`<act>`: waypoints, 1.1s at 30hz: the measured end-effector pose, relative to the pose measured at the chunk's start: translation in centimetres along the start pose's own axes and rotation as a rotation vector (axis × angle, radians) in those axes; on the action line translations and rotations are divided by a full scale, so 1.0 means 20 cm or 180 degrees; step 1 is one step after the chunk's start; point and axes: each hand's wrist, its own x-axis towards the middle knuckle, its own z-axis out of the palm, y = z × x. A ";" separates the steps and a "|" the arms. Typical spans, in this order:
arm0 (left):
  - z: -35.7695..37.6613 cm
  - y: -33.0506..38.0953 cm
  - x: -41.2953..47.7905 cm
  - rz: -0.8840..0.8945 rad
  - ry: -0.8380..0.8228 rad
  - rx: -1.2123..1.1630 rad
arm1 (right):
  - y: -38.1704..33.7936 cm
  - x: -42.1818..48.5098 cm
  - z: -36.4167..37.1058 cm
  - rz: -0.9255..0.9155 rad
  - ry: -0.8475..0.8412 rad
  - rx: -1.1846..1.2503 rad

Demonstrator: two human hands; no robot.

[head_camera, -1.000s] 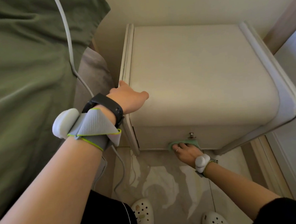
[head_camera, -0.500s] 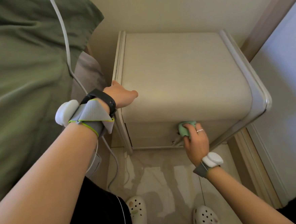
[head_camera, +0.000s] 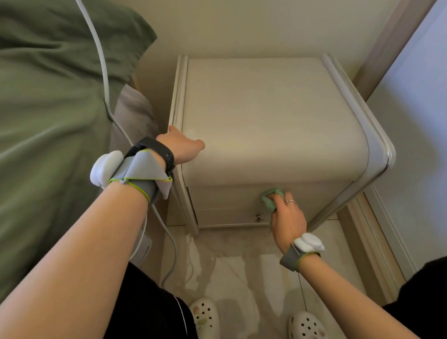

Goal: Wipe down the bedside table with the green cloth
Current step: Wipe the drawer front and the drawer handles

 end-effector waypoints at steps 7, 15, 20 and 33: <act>0.00 -0.01 0.01 0.0030 -0.0021 0.0004 | -0.06 -0.02 0.00 0.0764 0.0180 0.0720; 0.01 -0.01 0.03 0.0024 -0.0037 0.0041 | -0.08 0.00 0.01 0.1093 0.0119 0.0910; 0.02 -0.01 0.02 0.0008 0.0063 0.0100 | -0.05 -0.03 0.02 0.0694 0.0167 0.1125; 0.03 -0.02 0.04 0.0002 0.0072 0.0106 | -0.01 0.05 0.07 0.1267 -0.0113 0.2336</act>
